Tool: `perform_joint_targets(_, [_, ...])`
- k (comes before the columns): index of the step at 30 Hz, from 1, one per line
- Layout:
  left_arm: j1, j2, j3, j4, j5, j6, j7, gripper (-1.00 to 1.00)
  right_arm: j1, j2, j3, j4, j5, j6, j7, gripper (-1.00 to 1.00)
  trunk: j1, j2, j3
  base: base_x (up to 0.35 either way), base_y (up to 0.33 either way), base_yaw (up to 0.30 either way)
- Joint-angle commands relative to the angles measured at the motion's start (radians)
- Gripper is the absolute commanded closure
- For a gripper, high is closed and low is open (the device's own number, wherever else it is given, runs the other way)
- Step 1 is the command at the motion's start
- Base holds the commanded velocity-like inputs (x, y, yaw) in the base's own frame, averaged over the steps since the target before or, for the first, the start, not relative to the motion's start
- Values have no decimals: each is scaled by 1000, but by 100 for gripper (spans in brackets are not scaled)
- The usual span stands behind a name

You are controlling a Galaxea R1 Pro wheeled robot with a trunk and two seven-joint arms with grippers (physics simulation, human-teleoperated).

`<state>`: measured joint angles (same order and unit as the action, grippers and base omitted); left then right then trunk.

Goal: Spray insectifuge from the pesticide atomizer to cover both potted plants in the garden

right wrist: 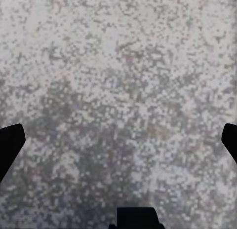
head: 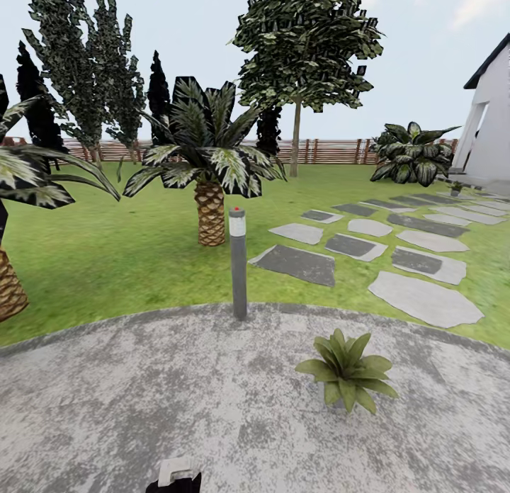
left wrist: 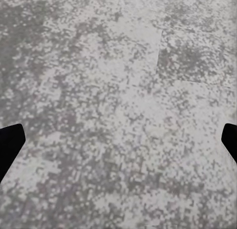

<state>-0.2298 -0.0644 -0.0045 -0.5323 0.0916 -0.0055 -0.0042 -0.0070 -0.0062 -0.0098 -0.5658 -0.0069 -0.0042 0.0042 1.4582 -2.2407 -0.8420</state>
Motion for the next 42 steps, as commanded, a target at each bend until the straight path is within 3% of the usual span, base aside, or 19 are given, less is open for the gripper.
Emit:
perform_joint_targets(1, [0, 0, -1, 0, 10, -1, 0, -100, 0, 0, -1, 0, -1, 0, 0, -100, 0, 0, -1, 39, 1, -6])
perform_joint_targets(9, [0, -1, -1, 0, 10, 0, 0, -100, 0, 0, -1, 0, -1, 0, 0, -100, 0, 0, -1, 110, 48, -1])
perform_joint_targets(42, [0, -2, 0, 0, 10, 0, 0, -100, 0, 0, -1, 0, -1, 1, 1, -100, 0, 0, -1, 319, 24, -9])
